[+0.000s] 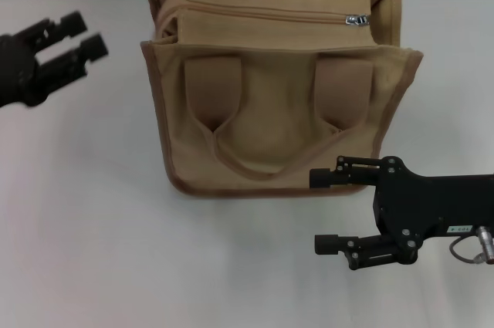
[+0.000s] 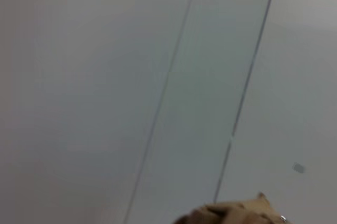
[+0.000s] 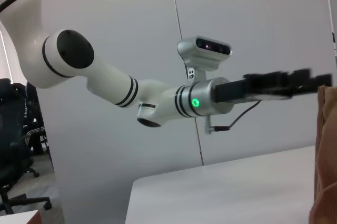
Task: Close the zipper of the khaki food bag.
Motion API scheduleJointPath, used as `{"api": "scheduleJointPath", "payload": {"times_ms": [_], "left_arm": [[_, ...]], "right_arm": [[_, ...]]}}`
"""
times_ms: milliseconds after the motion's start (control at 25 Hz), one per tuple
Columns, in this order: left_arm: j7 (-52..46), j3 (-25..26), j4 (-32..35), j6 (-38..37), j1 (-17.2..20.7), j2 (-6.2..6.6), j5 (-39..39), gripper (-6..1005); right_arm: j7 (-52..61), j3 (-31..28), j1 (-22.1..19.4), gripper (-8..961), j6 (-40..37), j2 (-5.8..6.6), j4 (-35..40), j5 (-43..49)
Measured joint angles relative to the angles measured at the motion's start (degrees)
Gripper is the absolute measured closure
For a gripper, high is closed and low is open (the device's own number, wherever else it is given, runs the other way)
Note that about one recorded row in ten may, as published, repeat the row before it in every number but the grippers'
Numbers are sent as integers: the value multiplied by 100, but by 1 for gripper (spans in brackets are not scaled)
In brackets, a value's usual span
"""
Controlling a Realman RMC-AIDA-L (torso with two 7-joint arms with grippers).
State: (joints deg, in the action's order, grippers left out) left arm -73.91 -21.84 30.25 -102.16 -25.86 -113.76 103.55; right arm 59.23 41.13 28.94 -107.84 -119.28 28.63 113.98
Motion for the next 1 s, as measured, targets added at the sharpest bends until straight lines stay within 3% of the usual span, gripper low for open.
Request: {"api": "scheduleJointPath", "payload": {"times_ms": [80, 200, 240, 280, 400, 480, 720, 1000], "left_arm": [[-47, -486, 149, -650, 209, 246, -1, 468], [12, -601, 151, -805, 231, 275, 0, 356], [237, -1005, 159, -1117, 255, 304, 2, 316], [237, -1005, 159, -1117, 255, 304, 2, 275], [788, -2137, 166, -1181, 195, 133, 83, 194], [906, -2339, 165, -1157, 179, 74, 149, 194], [1504, -2487, 148, -820, 165, -192, 367, 194], [1504, -2505, 126, -786, 125, -204, 445, 194]], "right_arm": [[0, 1, 89, 145, 32, -7, -46, 0], [0, 0, 136, 145, 69, -7, -84, 5], [0, 0, 167, 145, 88, -7, -114, 16], [0, 0, 167, 145, 88, -7, -114, 16], [-7, 0, 264, 145, 151, -8, -213, 55], [-7, 0, 262, 144, 167, -7, -213, 56], [-69, 71, 247, 144, 323, -1, -235, 59], [-159, 88, 262, 144, 413, 2, -317, 49]]}}
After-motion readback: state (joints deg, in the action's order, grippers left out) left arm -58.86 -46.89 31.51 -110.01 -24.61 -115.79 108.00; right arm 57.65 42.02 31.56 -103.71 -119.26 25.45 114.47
